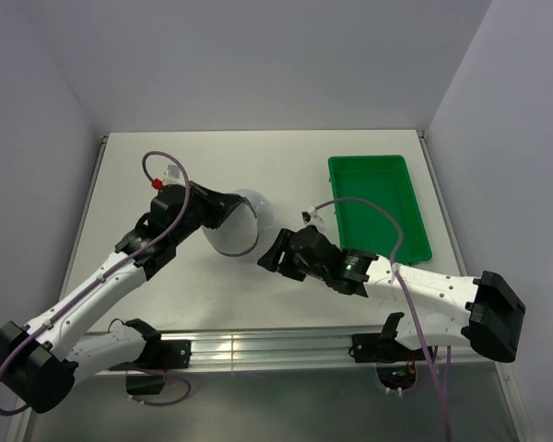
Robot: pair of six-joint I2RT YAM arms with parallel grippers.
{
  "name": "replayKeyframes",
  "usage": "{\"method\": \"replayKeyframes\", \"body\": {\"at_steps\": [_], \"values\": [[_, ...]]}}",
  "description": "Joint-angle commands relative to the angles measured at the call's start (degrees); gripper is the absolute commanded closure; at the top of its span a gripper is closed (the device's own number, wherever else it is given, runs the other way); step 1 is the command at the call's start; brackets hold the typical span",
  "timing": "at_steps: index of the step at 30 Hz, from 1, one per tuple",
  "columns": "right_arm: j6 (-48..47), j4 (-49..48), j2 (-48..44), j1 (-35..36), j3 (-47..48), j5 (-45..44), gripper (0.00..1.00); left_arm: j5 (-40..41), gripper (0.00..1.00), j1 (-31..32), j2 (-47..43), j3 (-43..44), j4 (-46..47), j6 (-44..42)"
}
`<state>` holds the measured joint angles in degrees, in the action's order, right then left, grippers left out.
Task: Place the bra in the laundry bag and zip it closed
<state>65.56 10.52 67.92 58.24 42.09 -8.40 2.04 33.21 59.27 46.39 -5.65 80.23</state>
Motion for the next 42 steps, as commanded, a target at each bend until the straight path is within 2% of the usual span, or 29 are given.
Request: {"method": "replayKeyframes", "body": {"at_steps": [1,6,15,19,24,34,42], "values": [[0.6,-0.8,-3.6,0.1,-0.2,-3.2,0.34,-0.8,1.00,2.1,0.1,9.2,0.6,1.5],[0.0,0.0,-3.4,0.0,0.3,-4.5,0.33,-1.6,1.00,2.8,5.4,14.4,-3.7,-0.1],[-1.9,0.5,-2.0,-1.8,2.1,-5.1,0.32,-2.4,1.00,3.6,9.7,11.0,-0.2,1.0],[-3.3,-0.1,0.0,-5.7,2.3,-3.9,0.32,-2.3,1.00,4.1,9.4,13.7,-1.8,0.1],[-6.7,-3.0,4.2,-13.8,2.7,-0.5,0.32,-2.3,1.00,4.8,9.2,13.9,-2.9,0.1],[-14.5,-1.0,11.4,-18.9,18.3,1.7,0.32,-2.4,1.00,8.8,8.2,11.9,-3.5,0.7],[-18.7,3.6,24.1,-19.9,35.1,6.5,0.32,-0.5,1.00,9.2,6.8,9.4,-2.6,1.2]]}}
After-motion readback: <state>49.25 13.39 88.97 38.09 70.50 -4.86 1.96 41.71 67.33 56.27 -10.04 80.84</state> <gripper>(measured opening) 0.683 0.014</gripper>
